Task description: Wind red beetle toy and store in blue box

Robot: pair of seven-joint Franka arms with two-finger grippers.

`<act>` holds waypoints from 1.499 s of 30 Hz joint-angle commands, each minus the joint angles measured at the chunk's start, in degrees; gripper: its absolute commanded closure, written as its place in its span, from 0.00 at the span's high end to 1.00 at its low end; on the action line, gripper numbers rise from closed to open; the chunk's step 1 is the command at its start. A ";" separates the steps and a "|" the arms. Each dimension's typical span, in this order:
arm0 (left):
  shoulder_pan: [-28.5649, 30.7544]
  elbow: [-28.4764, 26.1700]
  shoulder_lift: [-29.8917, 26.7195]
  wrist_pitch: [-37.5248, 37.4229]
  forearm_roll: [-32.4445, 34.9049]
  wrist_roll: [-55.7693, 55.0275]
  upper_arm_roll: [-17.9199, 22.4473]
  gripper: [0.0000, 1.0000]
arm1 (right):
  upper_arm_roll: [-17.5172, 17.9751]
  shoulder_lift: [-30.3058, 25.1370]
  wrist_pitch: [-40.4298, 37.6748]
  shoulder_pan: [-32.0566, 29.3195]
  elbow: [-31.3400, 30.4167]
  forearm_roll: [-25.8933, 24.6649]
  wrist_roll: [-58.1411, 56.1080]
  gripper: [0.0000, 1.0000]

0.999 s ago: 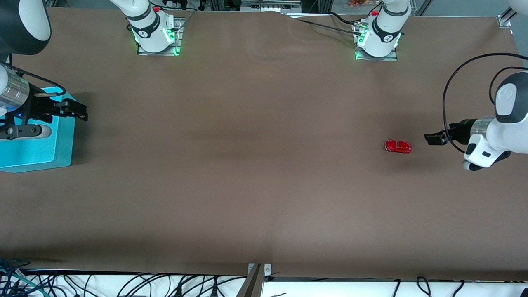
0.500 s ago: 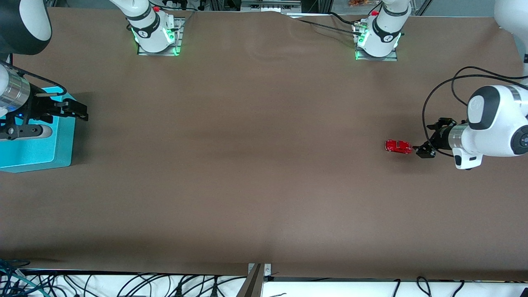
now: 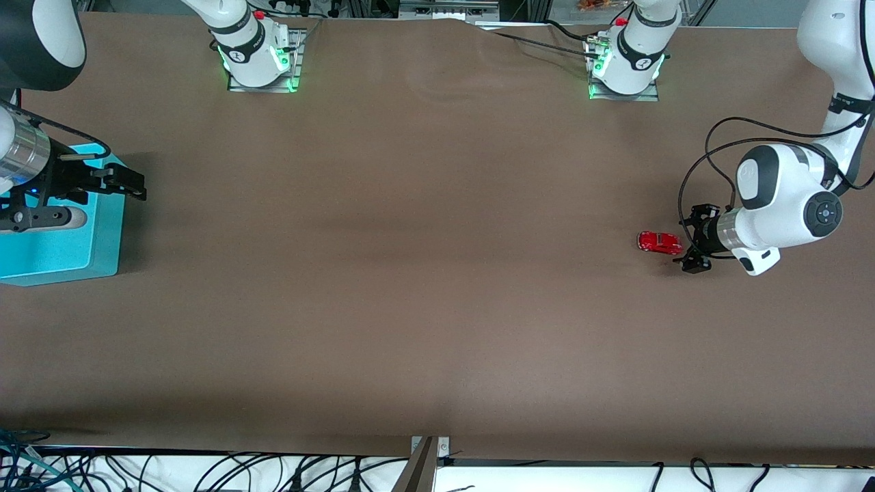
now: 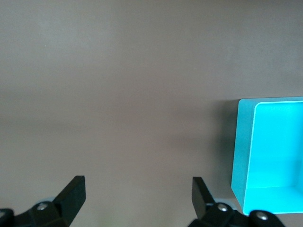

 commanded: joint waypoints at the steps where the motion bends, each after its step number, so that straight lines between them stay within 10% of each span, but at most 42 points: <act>1: 0.36 -1.23 -0.03 2.36 -0.77 -2.19 -0.22 1.00 | 0.00 0.41 -0.54 0.29 1.30 0.71 0.93 1.00; 28: 1.24 -3.69 2.44 5.00 1.61 -3.08 0.57 0.97 | 0.00 0.41 -0.54 0.29 1.30 0.71 1.01 1.00; 32: 1.24 -3.69 2.44 5.00 1.61 -3.08 0.48 0.80 | 0.00 0.41 -0.54 0.30 1.30 0.71 1.01 1.00; 33: 1.24 -3.60 2.44 5.00 1.61 -2.99 0.48 0.65 | 0.00 0.41 -0.54 0.29 1.30 0.71 1.01 1.00; 34: 1.24 -3.52 2.44 5.00 1.95 -2.82 0.48 0.29 | 0.00 0.41 -0.54 0.38 1.30 0.71 1.01 1.00; 40: 1.24 -3.25 2.44 5.00 2.75 -2.99 0.39 0.00 | 0.00 0.41 -0.54 0.38 1.21 0.71 1.01 1.00; 45: 1.15 -2.64 1.91 4.48 2.75 -3.60 0.13 0.00 | 0.00 0.41 -0.54 0.38 1.21 0.71 1.01 1.00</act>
